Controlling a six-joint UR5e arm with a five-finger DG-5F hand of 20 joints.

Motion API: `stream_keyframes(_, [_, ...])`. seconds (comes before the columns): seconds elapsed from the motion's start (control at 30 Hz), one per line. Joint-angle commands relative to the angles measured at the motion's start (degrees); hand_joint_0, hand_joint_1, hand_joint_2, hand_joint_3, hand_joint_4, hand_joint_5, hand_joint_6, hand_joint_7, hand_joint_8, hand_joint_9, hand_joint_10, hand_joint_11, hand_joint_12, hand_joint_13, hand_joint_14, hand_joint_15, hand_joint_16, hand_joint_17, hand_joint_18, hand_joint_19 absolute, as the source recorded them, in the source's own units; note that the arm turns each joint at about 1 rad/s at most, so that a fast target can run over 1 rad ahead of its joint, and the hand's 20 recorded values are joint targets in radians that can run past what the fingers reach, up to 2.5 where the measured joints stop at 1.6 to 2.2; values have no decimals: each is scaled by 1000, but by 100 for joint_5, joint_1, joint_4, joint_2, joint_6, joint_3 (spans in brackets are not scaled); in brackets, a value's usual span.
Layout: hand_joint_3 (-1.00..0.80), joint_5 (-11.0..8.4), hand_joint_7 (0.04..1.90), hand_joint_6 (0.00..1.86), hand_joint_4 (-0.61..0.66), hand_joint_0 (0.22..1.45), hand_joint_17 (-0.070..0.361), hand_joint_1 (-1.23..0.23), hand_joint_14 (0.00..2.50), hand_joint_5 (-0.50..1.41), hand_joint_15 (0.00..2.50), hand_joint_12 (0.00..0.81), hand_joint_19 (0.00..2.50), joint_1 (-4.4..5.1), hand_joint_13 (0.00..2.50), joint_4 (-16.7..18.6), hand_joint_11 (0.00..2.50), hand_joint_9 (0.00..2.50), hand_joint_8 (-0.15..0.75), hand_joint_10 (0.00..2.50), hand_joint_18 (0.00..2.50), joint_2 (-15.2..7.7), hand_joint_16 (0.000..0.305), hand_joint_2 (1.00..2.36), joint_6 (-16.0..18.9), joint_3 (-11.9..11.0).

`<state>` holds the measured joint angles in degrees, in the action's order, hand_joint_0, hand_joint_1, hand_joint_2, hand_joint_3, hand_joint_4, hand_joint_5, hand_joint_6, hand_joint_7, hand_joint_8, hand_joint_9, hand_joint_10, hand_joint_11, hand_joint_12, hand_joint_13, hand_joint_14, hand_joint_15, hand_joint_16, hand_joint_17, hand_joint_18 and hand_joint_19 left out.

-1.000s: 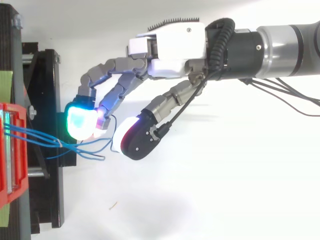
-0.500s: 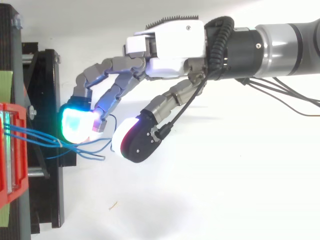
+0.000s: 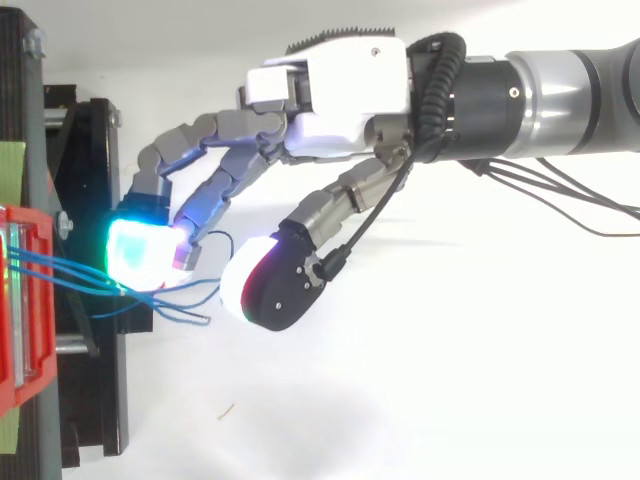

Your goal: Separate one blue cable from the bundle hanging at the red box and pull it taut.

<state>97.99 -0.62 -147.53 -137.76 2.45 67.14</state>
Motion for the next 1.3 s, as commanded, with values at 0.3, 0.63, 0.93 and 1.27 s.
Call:
stream_keyframes(0.3, [-500, 80, 916, 503, 248, 556, 71, -715, 8, -161, 244, 318, 271, -8, 683, 445, 419, 791, 267, 11, 564, -357, 31, 1000, -25, 36])
stream_keyframes(0.63, [-500, 71, 918, 502, 251, 552, 71, -692, 9, -161, 245, 321, 277, 1, 691, 708, 417, 795, 270, 11, 571, -436, 32, 1000, -7, 36])
stream_keyframes(0.93, [-500, 185, 921, 502, 257, 555, 70, -699, 9, -159, 250, 319, 282, 45, 698, 735, 409, 798, 270, 11, 587, -436, 31, 1000, -51, -69])
stream_keyframes(1.27, [-500, 80, 917, 502, 253, 556, 71, -697, 11, -158, 255, 321, 298, 159, 710, 779, 413, 799, 273, 11, 596, -436, 31, 1000, -69, -104])
